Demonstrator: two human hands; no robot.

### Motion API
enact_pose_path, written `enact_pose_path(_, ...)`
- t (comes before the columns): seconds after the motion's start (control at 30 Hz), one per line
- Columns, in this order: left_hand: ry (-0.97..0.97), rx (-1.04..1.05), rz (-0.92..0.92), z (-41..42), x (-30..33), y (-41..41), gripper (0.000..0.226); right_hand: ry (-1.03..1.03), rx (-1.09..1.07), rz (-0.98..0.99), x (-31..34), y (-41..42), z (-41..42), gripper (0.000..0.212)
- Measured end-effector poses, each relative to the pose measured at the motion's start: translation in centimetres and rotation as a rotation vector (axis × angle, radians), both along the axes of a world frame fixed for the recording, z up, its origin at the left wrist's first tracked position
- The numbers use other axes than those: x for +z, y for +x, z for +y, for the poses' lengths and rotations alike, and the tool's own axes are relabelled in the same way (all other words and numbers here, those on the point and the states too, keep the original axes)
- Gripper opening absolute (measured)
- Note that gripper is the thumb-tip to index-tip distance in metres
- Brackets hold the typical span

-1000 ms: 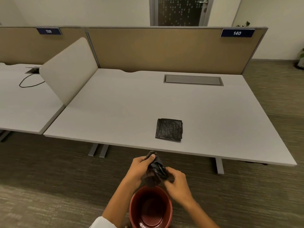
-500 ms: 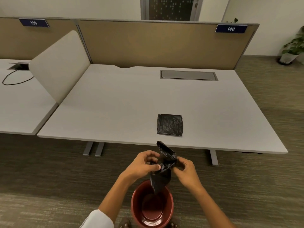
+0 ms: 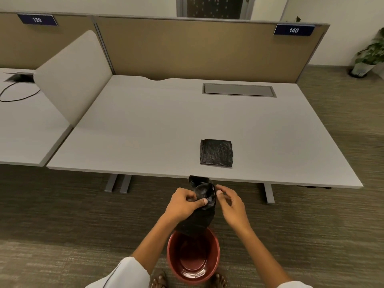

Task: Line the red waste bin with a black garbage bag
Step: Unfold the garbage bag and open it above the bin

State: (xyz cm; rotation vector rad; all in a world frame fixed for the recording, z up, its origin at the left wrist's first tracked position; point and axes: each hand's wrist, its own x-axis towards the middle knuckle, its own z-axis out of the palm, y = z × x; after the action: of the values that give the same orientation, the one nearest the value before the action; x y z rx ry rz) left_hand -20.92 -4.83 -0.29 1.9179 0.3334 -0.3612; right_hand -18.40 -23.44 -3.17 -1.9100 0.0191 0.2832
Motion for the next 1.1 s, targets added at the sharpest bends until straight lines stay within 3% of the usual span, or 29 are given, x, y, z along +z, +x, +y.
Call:
enact_pose_path(0.07,-0.014,0.074,-0.044,-0.3,-0.1,-0.2,0.032,-0.028,-0.066,-0.043,0.4,-0.5,0.3,0.043)
enact_pose_path(0.13,-0.079,0.127,-0.073,-0.8,-0.4,-0.4,0.023,-0.024,-0.088,-0.064,0.6,-0.8,0.8,0.046)
enact_pose_path(0.23,-0.159,0.166,-0.072,-1.5,-0.8,-0.7,0.008,0.04,-0.047,0.055,0.6,-0.8,1.6,0.04)
enact_pose_path(0.33,-0.193,0.218,-0.017,-1.5,-1.2,-0.9,0.015,0.12,-0.031,0.11,0.1,-0.4,1.5,0.021)
enact_pose_path(0.47,-0.343,0.331,0.061,-0.8,-1.2,-1.2,0.025,0.128,-0.041,0.128,-0.8,-0.1,0.5,0.019)
enact_pose_path(0.53,-0.344,0.396,0.062,0.0,-1.2,-1.3,0.032,0.081,-0.041,0.117,-1.3,0.0,-0.3,0.019)
enact_pose_path(0.67,-0.234,0.473,0.032,1.5,-1.6,-1.3,0.019,-0.12,0.0,0.014,-2.6,-0.2,-2.2,0.02)
enact_pose_path(0.83,-0.227,0.497,-0.015,2.6,-1.5,-1.3,0.027,-0.366,0.093,-0.036,-3.9,0.2,-4.0,0.034)
enact_pose_path(0.93,-0.247,0.473,-0.045,2.7,-1.1,-1.3,0.029,-0.51,0.204,-0.023,-4.3,0.4,-4.3,0.021)
enact_pose_path(0.97,-0.27,0.464,-0.044,2.6,-1.0,-1.3,0.028,-0.546,0.219,-0.032,-4.2,0.4,-4.1,0.026)
enact_pose_path(1.1,-0.332,0.37,-0.043,2.1,-0.4,-1.5,0.023,-0.406,0.153,-0.213,-1.4,-0.1,-1.4,0.037)
